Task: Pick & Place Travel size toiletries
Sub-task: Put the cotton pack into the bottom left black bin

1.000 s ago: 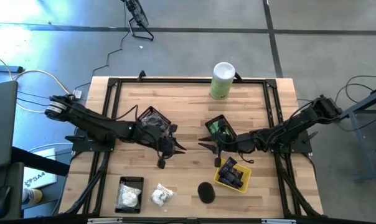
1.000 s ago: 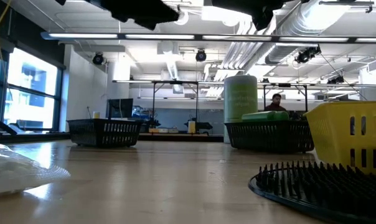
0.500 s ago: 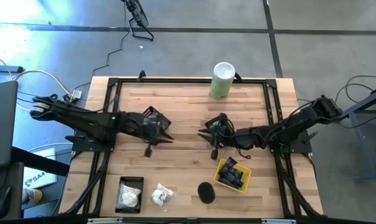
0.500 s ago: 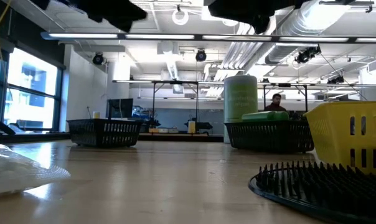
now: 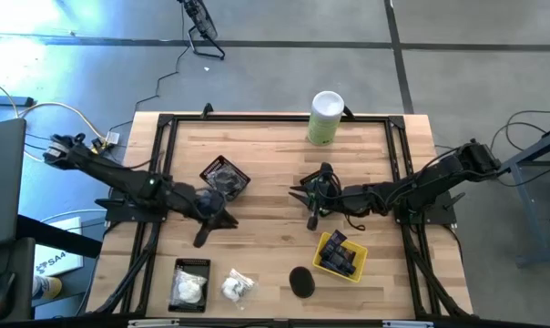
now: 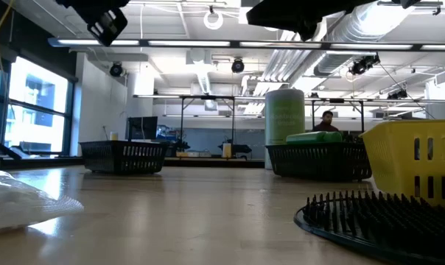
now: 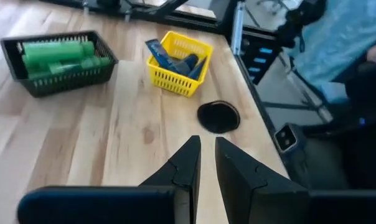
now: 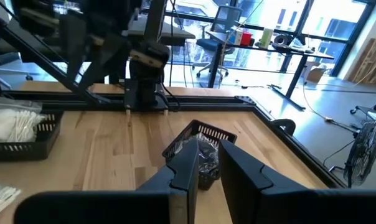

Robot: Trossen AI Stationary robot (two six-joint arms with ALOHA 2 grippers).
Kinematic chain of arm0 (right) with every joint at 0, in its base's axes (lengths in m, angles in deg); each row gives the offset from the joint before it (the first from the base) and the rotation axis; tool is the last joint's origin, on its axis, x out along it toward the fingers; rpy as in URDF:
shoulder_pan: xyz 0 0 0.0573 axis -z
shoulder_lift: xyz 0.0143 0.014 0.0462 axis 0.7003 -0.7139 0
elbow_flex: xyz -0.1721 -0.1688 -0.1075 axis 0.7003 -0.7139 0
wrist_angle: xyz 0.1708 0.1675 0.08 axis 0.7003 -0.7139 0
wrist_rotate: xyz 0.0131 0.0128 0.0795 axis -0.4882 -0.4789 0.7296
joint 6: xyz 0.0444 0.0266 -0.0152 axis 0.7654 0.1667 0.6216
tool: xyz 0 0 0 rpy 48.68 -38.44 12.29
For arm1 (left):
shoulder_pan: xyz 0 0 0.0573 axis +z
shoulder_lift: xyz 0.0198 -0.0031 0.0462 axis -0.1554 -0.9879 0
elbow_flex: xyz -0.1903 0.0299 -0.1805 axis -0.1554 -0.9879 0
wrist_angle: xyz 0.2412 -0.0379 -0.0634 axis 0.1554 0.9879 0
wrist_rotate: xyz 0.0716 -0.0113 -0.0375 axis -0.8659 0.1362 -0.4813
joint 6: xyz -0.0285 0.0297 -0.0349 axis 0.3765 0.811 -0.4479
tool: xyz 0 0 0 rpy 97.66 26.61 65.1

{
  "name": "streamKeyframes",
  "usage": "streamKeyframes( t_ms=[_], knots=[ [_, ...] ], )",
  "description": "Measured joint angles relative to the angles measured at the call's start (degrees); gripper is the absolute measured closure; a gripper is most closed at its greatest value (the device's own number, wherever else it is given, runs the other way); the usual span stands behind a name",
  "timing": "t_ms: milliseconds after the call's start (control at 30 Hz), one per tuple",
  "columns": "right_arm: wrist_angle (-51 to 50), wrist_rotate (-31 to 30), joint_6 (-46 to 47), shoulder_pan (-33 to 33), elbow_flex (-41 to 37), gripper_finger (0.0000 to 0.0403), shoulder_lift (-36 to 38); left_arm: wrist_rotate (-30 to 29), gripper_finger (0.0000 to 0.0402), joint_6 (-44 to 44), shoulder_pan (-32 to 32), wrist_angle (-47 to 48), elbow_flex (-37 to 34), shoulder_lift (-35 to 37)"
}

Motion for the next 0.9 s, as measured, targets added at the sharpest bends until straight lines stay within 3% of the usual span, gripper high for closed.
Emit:
streamKeyframes(
  t_ms=[367,533,667,900],
  knots=[
    [-1.6,2.0,0.4,0.0,0.0,0.0348,0.0,-18.0,0.0363,-20.4,-15.1,-3.2,0.1,-11.0],
    [-1.7,4.7,0.4,0.0,0.0,0.0348,0.0,-21.1,0.0395,-25.6,-20.0,-6.0,1.9,-16.9],
    [-1.8,4.8,0.6,0.0,0.0,0.0348,0.0,-23.4,0.0397,-26.5,-22.5,-6.0,7.1,-22.0],
    [-2.6,5.2,4.8,0.0,0.0,0.0348,0.0,-24.2,0.0401,-28.4,-24.3,7.2,18.8,-30.5]
  ],
)
